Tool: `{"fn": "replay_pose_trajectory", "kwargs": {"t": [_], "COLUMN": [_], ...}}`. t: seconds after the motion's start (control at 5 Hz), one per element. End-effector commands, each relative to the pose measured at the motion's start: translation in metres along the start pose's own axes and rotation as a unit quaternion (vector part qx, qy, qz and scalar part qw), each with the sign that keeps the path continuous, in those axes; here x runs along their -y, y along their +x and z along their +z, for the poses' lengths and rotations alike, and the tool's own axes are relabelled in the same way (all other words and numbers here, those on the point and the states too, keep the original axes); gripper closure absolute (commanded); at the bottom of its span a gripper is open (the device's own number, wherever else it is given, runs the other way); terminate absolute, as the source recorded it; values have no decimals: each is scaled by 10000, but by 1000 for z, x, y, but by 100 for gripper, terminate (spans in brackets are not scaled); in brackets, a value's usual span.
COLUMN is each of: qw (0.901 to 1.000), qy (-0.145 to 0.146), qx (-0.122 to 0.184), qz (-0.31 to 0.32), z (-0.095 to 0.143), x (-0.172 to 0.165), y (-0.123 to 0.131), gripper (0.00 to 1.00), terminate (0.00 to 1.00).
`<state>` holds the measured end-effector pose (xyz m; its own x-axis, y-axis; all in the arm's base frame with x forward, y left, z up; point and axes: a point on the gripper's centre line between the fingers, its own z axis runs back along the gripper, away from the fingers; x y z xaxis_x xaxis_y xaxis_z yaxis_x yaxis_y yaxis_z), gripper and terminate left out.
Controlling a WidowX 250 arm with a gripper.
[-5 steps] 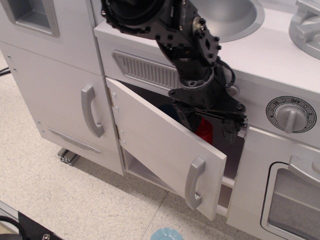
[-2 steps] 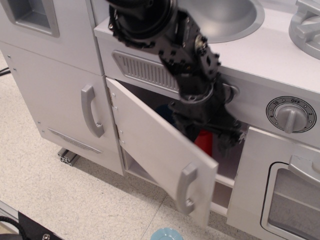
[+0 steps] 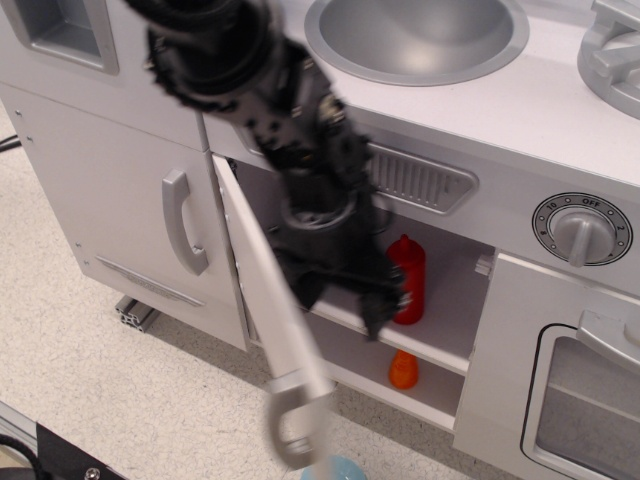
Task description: Open cabinet
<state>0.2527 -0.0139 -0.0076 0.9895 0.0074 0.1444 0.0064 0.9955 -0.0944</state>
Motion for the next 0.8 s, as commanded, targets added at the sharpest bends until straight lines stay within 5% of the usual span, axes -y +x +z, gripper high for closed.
{"fn": "replay_pose_trajectory", "kwargs": {"t": [0.0, 0.4, 0.6], "qw": [9988, 9975, 9975], "qy": [409, 578, 578], "qx": [67, 69, 69], "qz": [265, 406, 406], "z": [9, 10, 10], "x": [-46, -62, -62], "y": [-27, -33, -33], "gripper": [0, 0, 0], "terminate": [0, 0, 100]}}
